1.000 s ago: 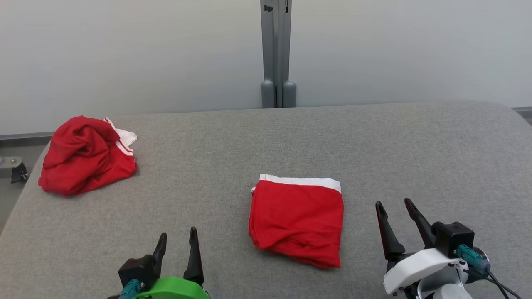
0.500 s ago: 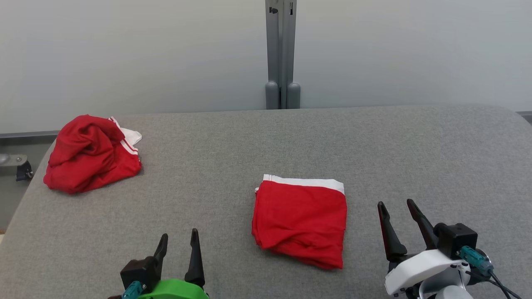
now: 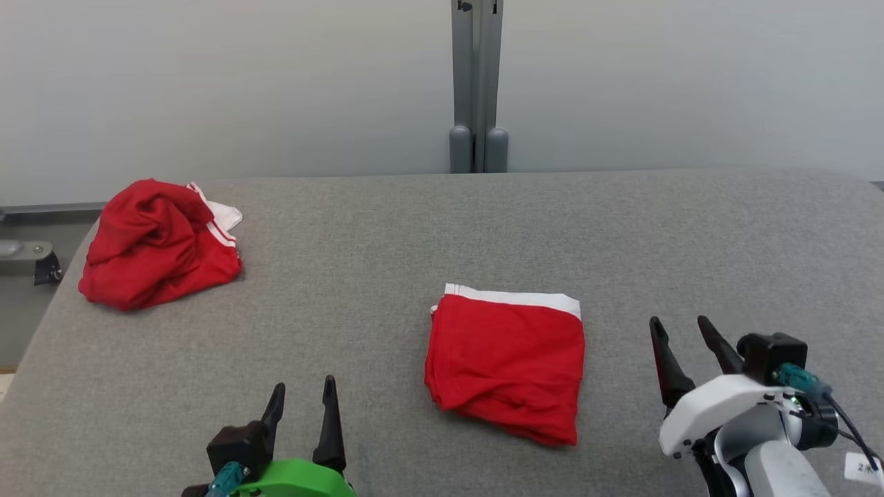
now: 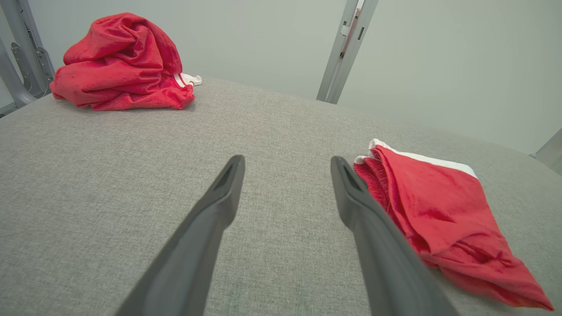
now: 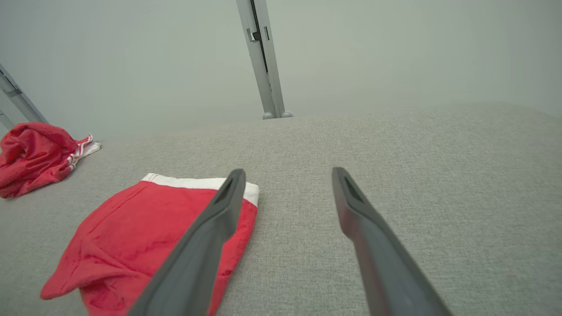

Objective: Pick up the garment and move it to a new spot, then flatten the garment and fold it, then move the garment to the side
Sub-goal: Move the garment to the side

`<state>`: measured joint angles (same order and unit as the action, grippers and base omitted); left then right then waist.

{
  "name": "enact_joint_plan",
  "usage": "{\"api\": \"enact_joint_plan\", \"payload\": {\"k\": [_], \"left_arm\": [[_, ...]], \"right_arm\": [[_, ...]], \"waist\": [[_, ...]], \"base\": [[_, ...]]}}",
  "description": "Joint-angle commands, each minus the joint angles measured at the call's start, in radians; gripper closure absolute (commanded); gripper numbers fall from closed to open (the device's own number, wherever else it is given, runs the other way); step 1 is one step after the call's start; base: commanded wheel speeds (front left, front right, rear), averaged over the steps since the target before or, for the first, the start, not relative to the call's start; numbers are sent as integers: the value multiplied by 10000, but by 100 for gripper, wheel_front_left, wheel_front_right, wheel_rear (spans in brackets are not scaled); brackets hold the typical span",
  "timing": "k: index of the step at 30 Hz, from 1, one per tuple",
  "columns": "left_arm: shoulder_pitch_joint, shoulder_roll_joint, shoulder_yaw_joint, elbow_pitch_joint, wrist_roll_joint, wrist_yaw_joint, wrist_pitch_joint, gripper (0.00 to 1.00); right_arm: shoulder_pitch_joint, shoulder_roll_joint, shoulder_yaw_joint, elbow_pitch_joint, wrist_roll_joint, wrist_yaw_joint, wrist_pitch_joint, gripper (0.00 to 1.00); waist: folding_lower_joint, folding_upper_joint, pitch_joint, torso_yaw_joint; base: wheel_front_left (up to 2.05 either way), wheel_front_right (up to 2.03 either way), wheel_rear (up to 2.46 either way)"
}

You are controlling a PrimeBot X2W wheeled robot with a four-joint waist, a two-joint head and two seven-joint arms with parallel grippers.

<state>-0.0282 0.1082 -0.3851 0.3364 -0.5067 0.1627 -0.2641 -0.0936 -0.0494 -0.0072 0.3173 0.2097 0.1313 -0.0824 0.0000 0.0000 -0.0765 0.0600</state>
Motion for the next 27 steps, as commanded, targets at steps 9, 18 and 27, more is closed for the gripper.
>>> {"api": "enact_joint_plan", "payload": {"k": [9,18,27], "left_arm": [[-433,-177,27,165,48,-146,-4,0],[-608,-230,161,255,179,-235,-2,0],[-688,-257,246,289,286,-285,-2,0]], "right_arm": [[-868,-505,469,1309,1021,-12,2833,0],[-1835,-696,752,3196,1831,-12,3285,0],[-2538,-665,1004,4804,2068,-12,3191,55]], "waist": [[0,0,429,959],[0,0,755,1940],[0,0,924,2342]], "base": [[0,0,0],[0,0,0],[0,0,0]]}}
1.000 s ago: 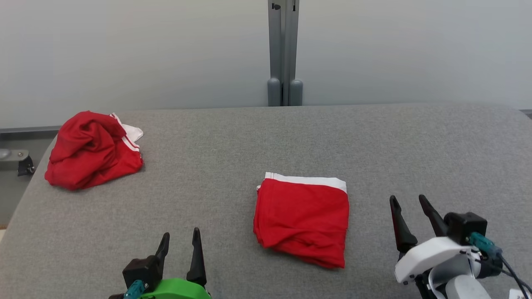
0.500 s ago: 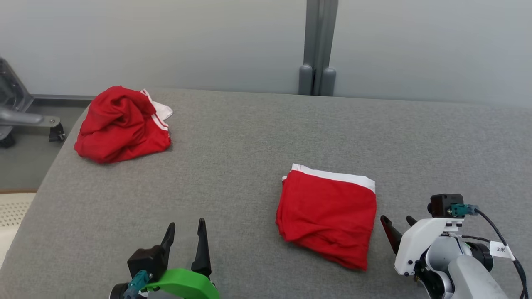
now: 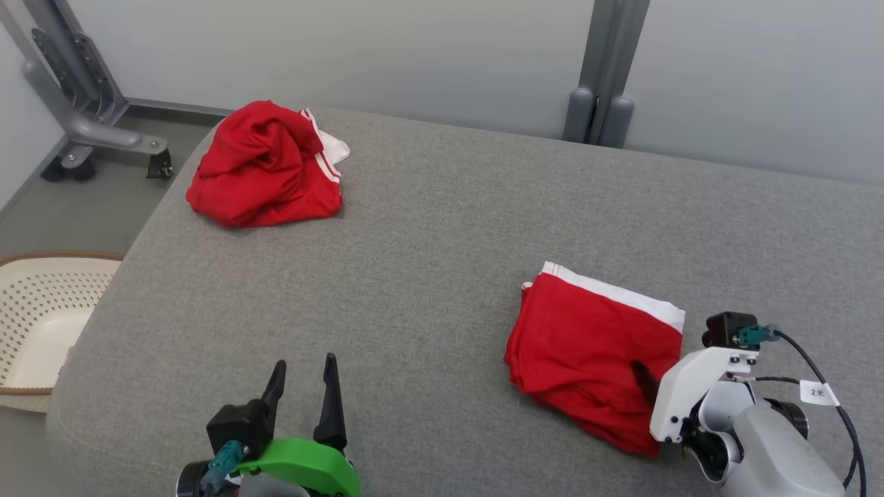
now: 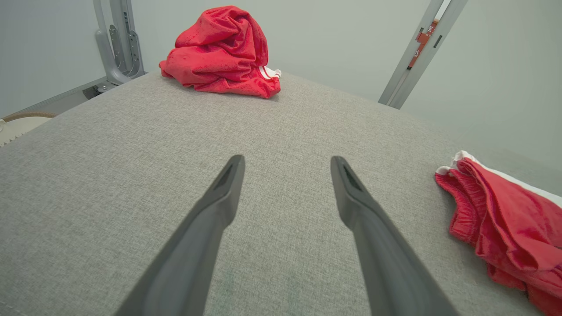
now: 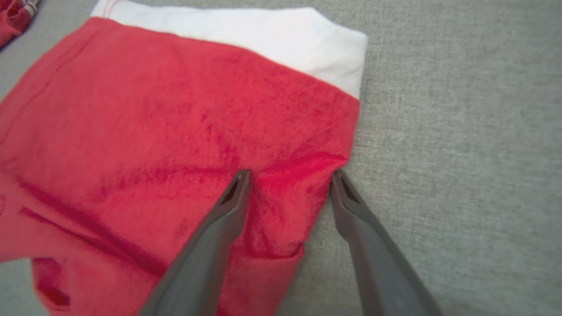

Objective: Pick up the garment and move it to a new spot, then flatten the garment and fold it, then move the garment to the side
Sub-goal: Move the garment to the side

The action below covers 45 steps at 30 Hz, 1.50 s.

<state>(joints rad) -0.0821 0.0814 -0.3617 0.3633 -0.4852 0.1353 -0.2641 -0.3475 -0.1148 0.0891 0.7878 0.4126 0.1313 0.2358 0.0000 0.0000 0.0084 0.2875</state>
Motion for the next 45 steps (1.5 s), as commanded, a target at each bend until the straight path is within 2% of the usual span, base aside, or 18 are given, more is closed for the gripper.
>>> {"api": "enact_joint_plan", "payload": {"k": [1,2,3,10,15,20,26,32,39,45], "left_arm": [[-159,14,28,21,87,-7,-2,0],[-168,24,38,24,101,-9,-2,0],[-177,49,48,17,131,-12,-2,0],[-288,133,41,-76,214,-50,-2,0],[-436,76,-64,-175,246,-59,8,0],[-779,-50,-322,-238,270,-104,23,0],[-1301,-34,-495,-229,408,-141,49,0],[-1769,174,-667,-209,580,-200,230,0],[-1995,248,-828,-374,701,-217,361,0],[-2012,304,-952,-807,805,-145,396,0]], "right_arm": [[-63,-23,78,261,61,-12,-38,66],[-122,-21,119,373,69,-12,-60,86],[-206,-13,171,488,85,-12,-126,100],[-791,-401,522,618,151,-18,-682,100],[-1170,-1144,1086,323,-49,-17,-678,100],[-1579,-1929,1398,-16,-201,-17,-551,100],[-2050,-2147,1400,-316,-98,-15,-667,100],[-2403,-1890,1427,-207,-88,-15,-1037,100],[-2899,-1668,1562,334,-252,-15,-1625,100],[-3523,-1823,1917,892,-676,-15,-1995,100]], "waist": [[0,0,93,64],[0,0,106,51],[0,0,131,7],[0,0,288,-637],[0,0,578,-1652],[0,0,1136,-3007],[0,0,1927,-4717],[0,0,2426,-5860],[0,0,2594,-6075],[0,0,2640,-5549]], "base": [[0,0,0],[0,0,0],[0,0,0],[0,0,0],[0,0,0],[0,0,0],[0,0,0],[0,0,0],[0,0,0],[0,0,0]]}}
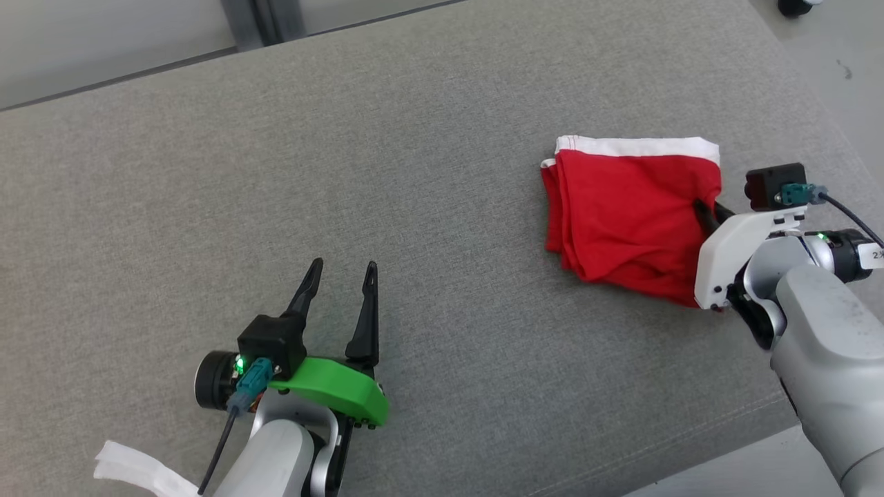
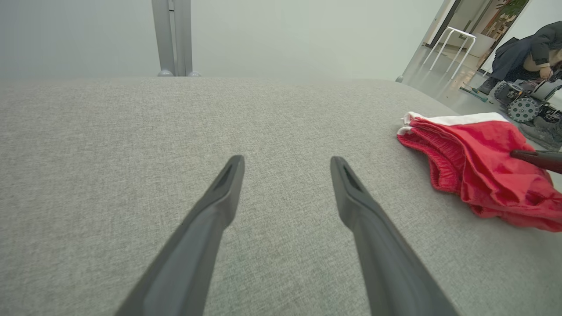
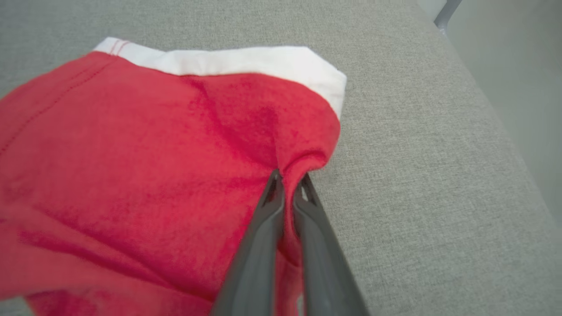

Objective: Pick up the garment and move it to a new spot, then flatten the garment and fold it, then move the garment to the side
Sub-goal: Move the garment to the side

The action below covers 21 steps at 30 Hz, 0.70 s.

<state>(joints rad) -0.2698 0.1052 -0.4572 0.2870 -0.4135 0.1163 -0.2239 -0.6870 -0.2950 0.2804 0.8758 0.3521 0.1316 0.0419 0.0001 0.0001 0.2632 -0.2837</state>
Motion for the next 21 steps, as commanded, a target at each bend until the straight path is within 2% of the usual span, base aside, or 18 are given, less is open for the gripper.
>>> {"api": "enact_joint_plan", "payload": {"k": [1,11,21], "left_arm": [[-136,71,-11,-148,85,47,-5,0],[120,305,-11,-964,148,301,245,0],[207,578,34,-1762,198,528,439,0]], "right_arm": [[-297,-110,39,138,-160,-19,-100,100],[-1886,-1134,-146,1566,-1047,-19,-165,100],[-3235,-2460,-1335,3045,-2063,-21,-425,100]], "waist": [[-1,-1,106,309],[-1,-1,436,1553],[-1,-1,1090,2418]], "base": [[0,0,0],[0,0,0],[0,0,0]]}}
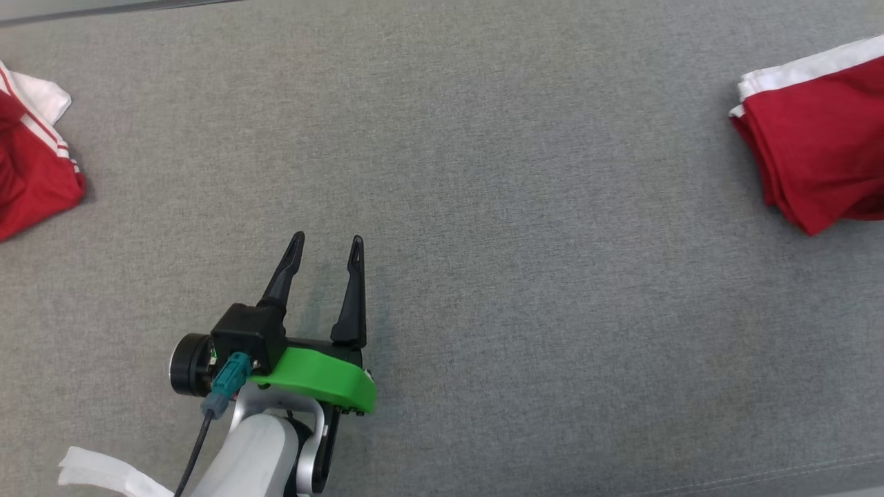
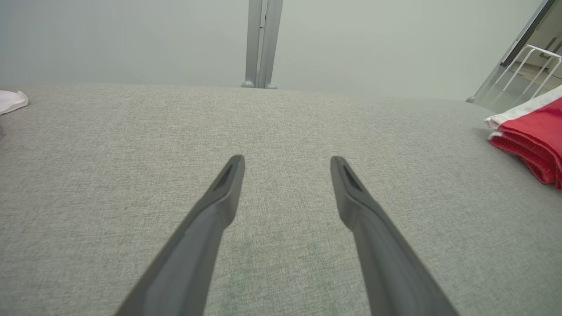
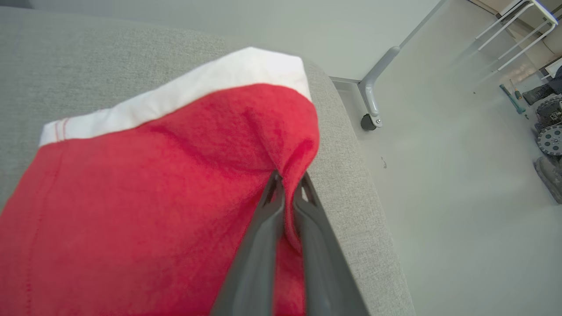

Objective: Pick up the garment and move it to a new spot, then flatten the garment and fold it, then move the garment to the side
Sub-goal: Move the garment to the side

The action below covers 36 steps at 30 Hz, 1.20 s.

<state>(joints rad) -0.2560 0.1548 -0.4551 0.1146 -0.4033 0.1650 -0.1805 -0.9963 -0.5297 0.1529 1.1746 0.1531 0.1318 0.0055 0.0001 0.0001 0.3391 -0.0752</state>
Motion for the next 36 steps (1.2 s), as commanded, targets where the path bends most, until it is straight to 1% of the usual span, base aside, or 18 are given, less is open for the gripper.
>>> {"api": "enact_joint_plan", "payload": {"k": [1,9,10,11,15,18,24,27,28,30,32,36], "left_arm": [[54,84,-11,-104,114,47,34,0],[137,177,-1,-379,115,189,57,0],[131,183,1,-389,106,192,55,0],[120,196,3,-394,98,192,49,0],[48,205,1,-394,84,225,29,0],[33,215,17,-339,32,235,1,0],[100,151,56,-124,-115,200,-86,0],[112,117,151,76,-229,196,-201,0],[108,90,201,130,-270,213,-265,0],[137,55,249,260,-345,240,-341,0],[219,30,333,419,-433,242,-427,0],[440,112,622,841,-565,314,-615,0]], "right_arm": [[-237,-263,-222,194,-152,-21,-84,100],[-625,-745,-1178,682,-1005,-21,-366,100],[-661,-765,-1362,687,-1078,-21,-502,61],[-662,-721,-1511,684,-1241,-21,-673,0],[-622,-553,-2014,744,-1766,-21,-914,0],[-530,-364,-2353,776,-2107,-21,-886,0],[-260,238,-2878,593,-2588,-21,-1178,0],[-41,797,-3162,411,-2470,-21,-1703,0],[88,1085,-3218,371,-2380,-21,-1902,0],[319,1525,-3182,258,-2277,-21,-2185,0],[537,1973,-3240,6,-1920,-21,-2454,0],[1434,2884,-2681,-823,-1508,-21,-2677,0]], "waist": [[-1,-1,415,425],[-1,-1,740,663],[-1,-1,758,672],[-1,-1,769,679],[-1,-1,743,656],[-1,-1,655,594],[-1,-1,207,465],[-1,-1,-177,414],[-1,-1,-331,395],[-1,-1,-622,369],[-1,-1,-964,374],[-1,-1,-1670,346]], "base": [[0,0,0],[0,0,0],[0,0,0],[0,0,0],[0,0,0],[0,0,0],[0,0,0],[0,0,0],[0,0,0],[0,0,0],[0,0,0],[0,0,0]]}}
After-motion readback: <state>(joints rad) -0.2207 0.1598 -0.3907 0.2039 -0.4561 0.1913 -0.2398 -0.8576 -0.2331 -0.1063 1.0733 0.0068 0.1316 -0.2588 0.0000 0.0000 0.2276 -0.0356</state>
